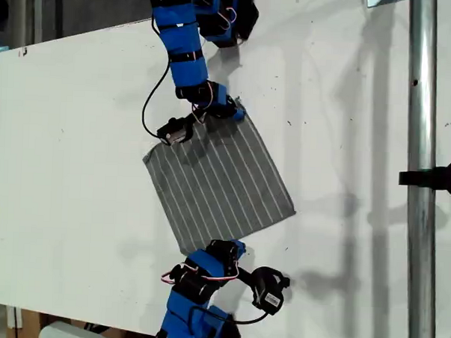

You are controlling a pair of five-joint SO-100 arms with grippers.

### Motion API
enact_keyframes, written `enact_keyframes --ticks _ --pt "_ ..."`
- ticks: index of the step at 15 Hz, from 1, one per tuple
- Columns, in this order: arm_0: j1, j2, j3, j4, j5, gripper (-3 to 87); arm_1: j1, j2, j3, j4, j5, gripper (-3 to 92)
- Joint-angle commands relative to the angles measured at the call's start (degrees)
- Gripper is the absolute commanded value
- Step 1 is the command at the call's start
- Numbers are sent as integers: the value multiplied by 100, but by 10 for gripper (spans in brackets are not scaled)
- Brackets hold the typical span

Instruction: Grasp corners of a towel and fold twice.

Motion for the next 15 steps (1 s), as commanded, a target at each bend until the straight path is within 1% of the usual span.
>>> enact_keyframes --ticks 1,5,7,8,9,10,11,12,13,15 --pt "-167 62 -255 18 -105 -26 9 35 -88 -79 -88 35" --pt "-299 44 -457 -18 -193 -27 0 53 -79 -158 -79 12" --pt "-237 88 -686 -422 712 -27 -18 53 -79 -176 -62 -2" --pt "-299 220 -571 -888 1160 -27 -9 53 -79 -185 -44 -2" --pt "-352 53 -905 -879 1494 -27 -9 53 -70 -185 -35 -2" --pt "-378 -536 -1854 -281 1679 -26 -9 53 -70 -193 -35 -2" --pt "-404 -1389 -3076 510 1740 -21 -18 53 -62 -202 -26 -2" --pt "-396 -1811 -3393 536 1828 51 -18 53 -62 -211 -26 -2" --pt "-369 -2013 -3375 396 1854 112 -9 53 -62 -211 -35 -2" --pt "-290 -2347 -3313 18 2074 201 -9 53 -53 -211 -35 -2"
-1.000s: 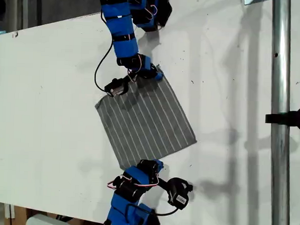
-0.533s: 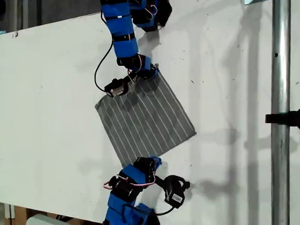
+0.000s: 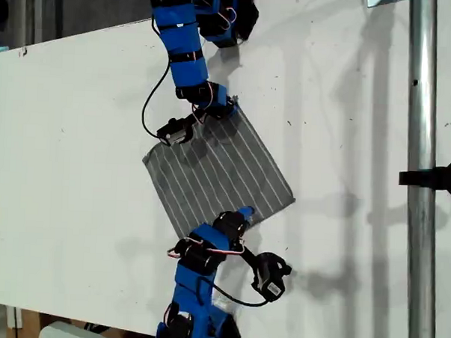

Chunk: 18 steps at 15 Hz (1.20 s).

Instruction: Grasp corners of a towel and fold twice.

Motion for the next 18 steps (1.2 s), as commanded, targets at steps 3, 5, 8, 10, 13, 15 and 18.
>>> enact_keyframes --ticks 3,5,8,10,13,15,18 --pt "132 -422 -316 -729 642 274 9 35 -53 -105 -9 -2" --pt "272 -712 -308 -1020 694 261 9 26 -53 -105 -9 -2" --pt "396 -1547 -413 -1433 510 242 0 26 -62 -114 -9 -2" --pt "466 -2188 -431 -1714 290 241 -18 18 -62 -114 -9 -2" --pt "439 -2918 -448 -1793 -185 231 -62 18 -62 -114 0 -2" --pt "378 -3190 -448 -1731 -352 73 -70 18 -62 -114 0 -2" --pt "334 -3445 -439 -1608 -598 27 -70 18 -62 -114 9 -2"
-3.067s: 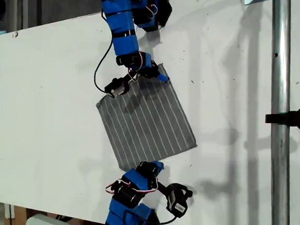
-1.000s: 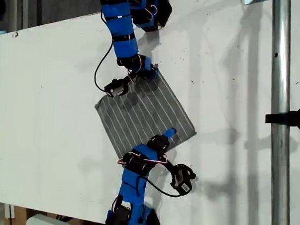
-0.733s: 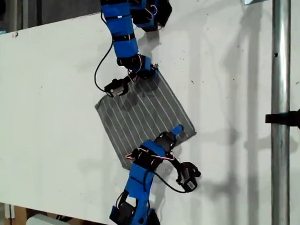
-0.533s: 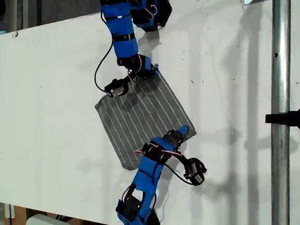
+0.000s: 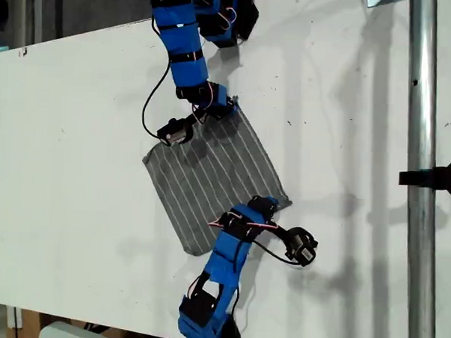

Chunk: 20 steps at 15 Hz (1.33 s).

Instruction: Grasp corners of a towel and fold twice.

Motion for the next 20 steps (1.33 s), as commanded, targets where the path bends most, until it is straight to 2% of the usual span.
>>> enact_keyframes --ticks 1,2,3,4,12,18,20 --pt "-26 -264 -9 -35 -141 97 -53 26 -62 -79 9 -2" --pt "44 -343 -9 -88 -264 134 -53 26 -62 -79 9 -2" --pt "70 -448 -18 -158 -299 90 -62 26 -62 -88 9 -2" --pt "79 -492 35 -26 -554 -28 -79 26 -62 -88 9 -2" --pt "343 53 439 1459 -1477 -29 -167 26 -123 -132 141 -2" --pt "466 835 1151 1283 -1529 -29 -659 -1107 -1292 -18 457 -2" --pt "562 1485 1160 1644 -1512 -27 -721 -1318 -1521 62 483 -2"
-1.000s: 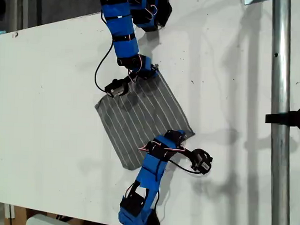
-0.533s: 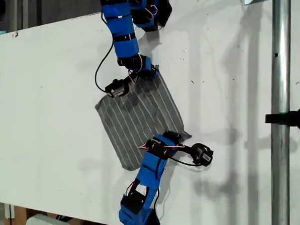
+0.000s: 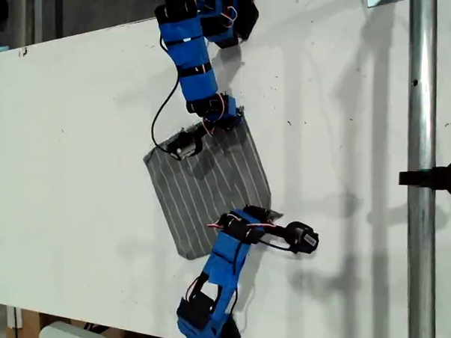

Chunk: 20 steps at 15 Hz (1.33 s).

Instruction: Grasp corners of a towel and fold twice.

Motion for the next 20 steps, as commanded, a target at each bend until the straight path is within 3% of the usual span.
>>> enact_keyframes --ticks 1,3,7,10,14,20 --pt "281 932 18 747 -62 -16 -132 -79 -220 18 105 -2" --pt "290 1995 176 1072 176 195 -123 -79 -220 26 105 -2" --pt "237 3709 606 1090 800 298 -114 -79 -211 26 88 -2" --pt "62 3472 483 1072 1020 311 -105 -79 -211 26 70 -2" --pt "53 1837 -202 923 703 311 -141 -79 -211 26 88 -2" --pt "97 606 -325 158 396 261 -176 -79 -220 35 105 -2"
